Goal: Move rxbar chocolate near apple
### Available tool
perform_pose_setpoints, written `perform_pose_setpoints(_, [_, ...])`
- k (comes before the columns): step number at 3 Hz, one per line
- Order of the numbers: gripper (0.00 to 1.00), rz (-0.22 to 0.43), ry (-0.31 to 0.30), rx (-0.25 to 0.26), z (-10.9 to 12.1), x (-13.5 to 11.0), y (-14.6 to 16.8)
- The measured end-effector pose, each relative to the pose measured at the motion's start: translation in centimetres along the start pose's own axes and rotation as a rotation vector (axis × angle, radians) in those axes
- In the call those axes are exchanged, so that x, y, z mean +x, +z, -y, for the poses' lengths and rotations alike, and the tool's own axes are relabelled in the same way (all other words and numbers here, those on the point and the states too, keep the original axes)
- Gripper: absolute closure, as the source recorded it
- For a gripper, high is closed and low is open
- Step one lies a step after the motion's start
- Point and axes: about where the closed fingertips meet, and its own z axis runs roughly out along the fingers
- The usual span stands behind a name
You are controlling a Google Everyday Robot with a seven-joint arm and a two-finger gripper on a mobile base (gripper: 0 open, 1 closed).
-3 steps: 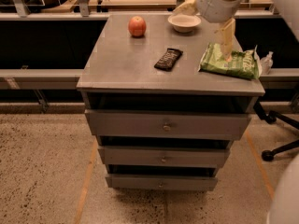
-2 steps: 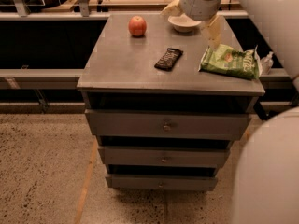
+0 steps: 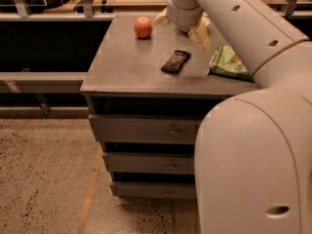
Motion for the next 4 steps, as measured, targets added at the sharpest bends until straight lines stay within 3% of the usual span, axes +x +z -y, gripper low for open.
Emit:
perform_pose_setpoints(1, [0.00, 0.008, -0.031, -0.033, 1.6, -0.6, 2.8])
perform_pose_setpoints(2, [0.17, 0.023, -0.045, -0.073, 2.0, -1.4, 5.2])
perform_pose_setpoints(3, [0.41, 0.058, -0.044, -0.115, 1.4, -2.0, 7.6])
perform_pose_setpoints(4, [0.39, 0.095, -0.043, -0.139, 1.0, -2.6, 9.0])
